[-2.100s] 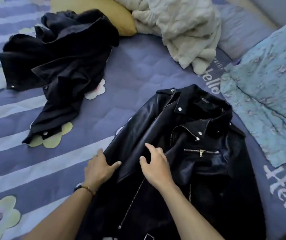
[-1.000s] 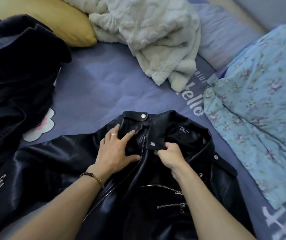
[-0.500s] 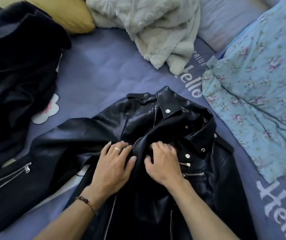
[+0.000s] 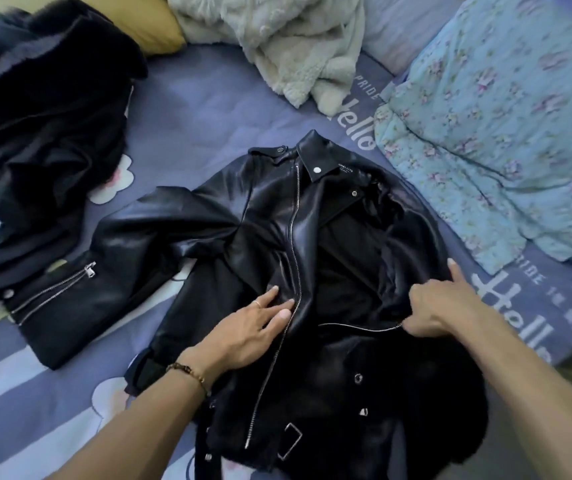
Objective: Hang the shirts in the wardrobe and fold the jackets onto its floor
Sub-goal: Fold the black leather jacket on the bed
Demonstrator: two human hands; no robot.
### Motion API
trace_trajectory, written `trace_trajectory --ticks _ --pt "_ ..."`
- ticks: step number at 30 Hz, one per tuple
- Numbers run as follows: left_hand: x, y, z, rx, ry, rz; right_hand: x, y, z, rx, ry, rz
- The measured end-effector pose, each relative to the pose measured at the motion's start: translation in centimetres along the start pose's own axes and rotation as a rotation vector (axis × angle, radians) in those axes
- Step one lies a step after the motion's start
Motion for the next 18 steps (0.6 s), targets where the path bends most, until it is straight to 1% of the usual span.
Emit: trace_trajectory --ticks 1,2,4,5,6,7,8,9,10,12,13,14,15,16,18 --pt "0.0 0.5 0.9 0.029 0.009 -0.016 0.5 0.1 0.7 0.028 0.046 0.015" --pt "0.2 1.0 2.0 0.029 0.015 -0.026 1.9 0.3 1.3 0.011 0.045 -0.002" --pt "1.2 1.4 4.2 -0.027 0.027 -0.025 6.6 0.8 2.1 -0.097 -0.046 -0.103" --pt "2.1 1.4 5.6 -0.06 0.036 -0.049 9.7 1.2 2.8 -0.168 -0.111 -0.198" --pt "3.3 1.3 7.1 -0.092 0.04 -0.1 12.8 2.0 3.5 -0.198 -0.169 -0.281" --pt "4.6 1.2 8.2 -0.116 0.053 -0.179 15.5 3.0 4.1 -0.172 -0.199 -0.331" --pt "6.2 0.9 9.3 -0.127 0.056 -0.278 17.8 4.2 4.5 -0.122 -0.191 -0.363" --pt "7.8 0.7 10.3 -0.107 0.039 -0.368 19.7 5.4 4.9 -0.073 -0.148 -0.399" --pt "9.5 0.6 11.0 -0.054 0.01 -0.459 21.1 6.3 5.1 -0.06 -0.089 -0.437" --pt "12.2 0.6 11.9 0.007 0.051 -0.661 23.5 7.4 5.9 -0.12 0.016 -0.497" --pt "13.0 0.8 11.9 -0.022 0.091 -0.737 24.0 7.7 6.0 -0.197 0.064 -0.542" --pt "13.5 0.9 11.8 -0.086 0.126 -0.761 24.4 7.9 6.1 -0.291 0.107 -0.629" --pt "13.5 1.0 11.4 -0.168 0.172 -0.742 24.1 8.1 6.2 -0.352 0.165 -0.758" --pt "13.3 0.8 11.2 -0.227 0.194 -0.704 23.6 8.4 6.5 -0.405 0.239 -0.941" --pt "12.5 -0.1 10.8 -0.354 0.231 -0.665 22.1 9.7 6.7 -0.389 0.422 -1.373"
Point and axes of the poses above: each hand's wrist, its own z-axis away from the middle knuckle, its own y-axis out of the palm, x = y × z, the point moved 4 cm from there along -z, towards the middle knuckle, and after that the axes turned 6 degrees about -x, right-handed, at the moved point
